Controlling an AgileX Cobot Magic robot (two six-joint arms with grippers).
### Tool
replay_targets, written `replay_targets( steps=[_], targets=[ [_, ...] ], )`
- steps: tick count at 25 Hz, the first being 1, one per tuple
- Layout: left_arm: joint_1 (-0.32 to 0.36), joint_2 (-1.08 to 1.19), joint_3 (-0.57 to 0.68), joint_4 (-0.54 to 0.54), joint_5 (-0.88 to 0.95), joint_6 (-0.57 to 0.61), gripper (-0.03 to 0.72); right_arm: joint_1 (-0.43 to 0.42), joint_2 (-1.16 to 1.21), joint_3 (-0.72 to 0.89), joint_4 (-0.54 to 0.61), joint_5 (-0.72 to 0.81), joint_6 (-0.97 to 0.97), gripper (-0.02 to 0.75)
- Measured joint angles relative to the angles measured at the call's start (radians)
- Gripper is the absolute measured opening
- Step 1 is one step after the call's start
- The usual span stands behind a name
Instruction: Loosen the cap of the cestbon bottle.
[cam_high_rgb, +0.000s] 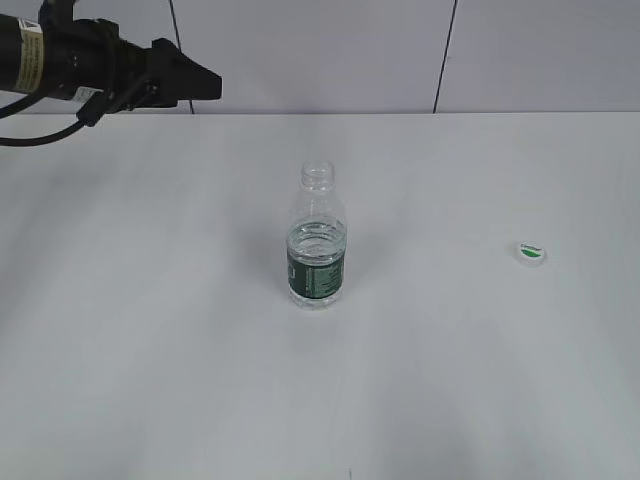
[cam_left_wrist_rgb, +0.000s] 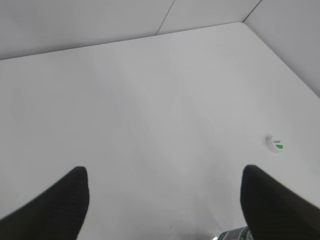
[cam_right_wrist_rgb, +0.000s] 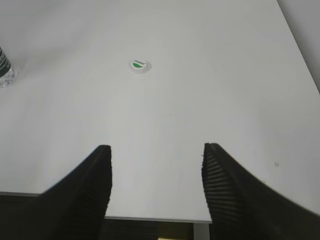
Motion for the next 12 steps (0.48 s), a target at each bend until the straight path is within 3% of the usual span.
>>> replay_targets(
  steps=[12],
  targets=[
    [0.000,-0.006,0.000,0.034,0.229,-0.060,0.564,-0.001,0.032,0.000,0.000,0.000,0.001,0.440]
  ],
)
